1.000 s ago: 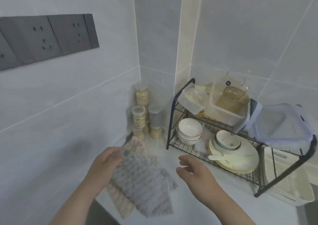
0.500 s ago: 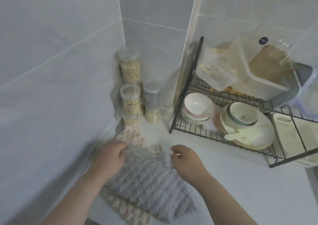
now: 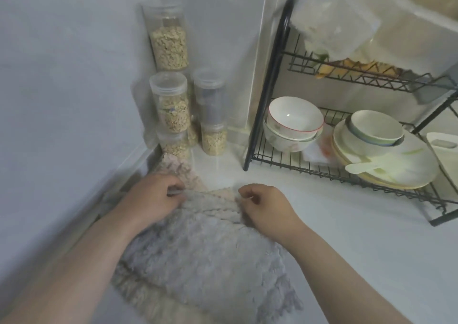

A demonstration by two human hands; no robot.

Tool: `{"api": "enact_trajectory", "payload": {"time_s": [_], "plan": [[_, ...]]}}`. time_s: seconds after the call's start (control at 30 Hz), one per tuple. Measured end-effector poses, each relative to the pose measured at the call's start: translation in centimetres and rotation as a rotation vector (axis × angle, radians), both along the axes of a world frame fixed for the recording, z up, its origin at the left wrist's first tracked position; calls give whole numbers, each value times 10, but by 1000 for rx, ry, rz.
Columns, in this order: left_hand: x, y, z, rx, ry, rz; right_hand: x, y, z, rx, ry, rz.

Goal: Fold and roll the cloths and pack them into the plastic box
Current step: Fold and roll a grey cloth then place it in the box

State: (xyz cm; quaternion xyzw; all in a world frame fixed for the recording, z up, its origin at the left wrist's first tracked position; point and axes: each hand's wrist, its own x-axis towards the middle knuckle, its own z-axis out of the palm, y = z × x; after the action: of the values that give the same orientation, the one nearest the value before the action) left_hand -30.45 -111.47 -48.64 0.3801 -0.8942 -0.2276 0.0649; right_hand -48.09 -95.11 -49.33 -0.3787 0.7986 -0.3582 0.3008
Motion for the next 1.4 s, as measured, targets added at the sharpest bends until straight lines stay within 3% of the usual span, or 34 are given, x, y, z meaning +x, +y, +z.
{"api": "enact_trajectory", "payload": {"time_s": [0.3,0.53,0.7,0.9,1.03,1.1,1.17,1.3,1.4], "plan": [[6,8,3,-132,217,45,-4,6,-3,122,366,226],[9,14,9,-240,445,84,7,20,8,-129,322,112],[16,30,32,-242,644,33,23,41,17,-263,439,21],[8,37,79,-183,806,27,37,53,35,-359,857,-90],[3,30,103,-59,844,36,53,56,33,-342,966,-68],[-1,29,112,-6,860,41,63,57,29,-495,1178,-23],[-5,31,117,2,855,42,75,57,23,-501,1266,143],[-8,33,114,-33,807,27,88,51,10,-359,1168,418],[-4,26,105,-34,766,37,86,51,20,-386,911,328]]}}
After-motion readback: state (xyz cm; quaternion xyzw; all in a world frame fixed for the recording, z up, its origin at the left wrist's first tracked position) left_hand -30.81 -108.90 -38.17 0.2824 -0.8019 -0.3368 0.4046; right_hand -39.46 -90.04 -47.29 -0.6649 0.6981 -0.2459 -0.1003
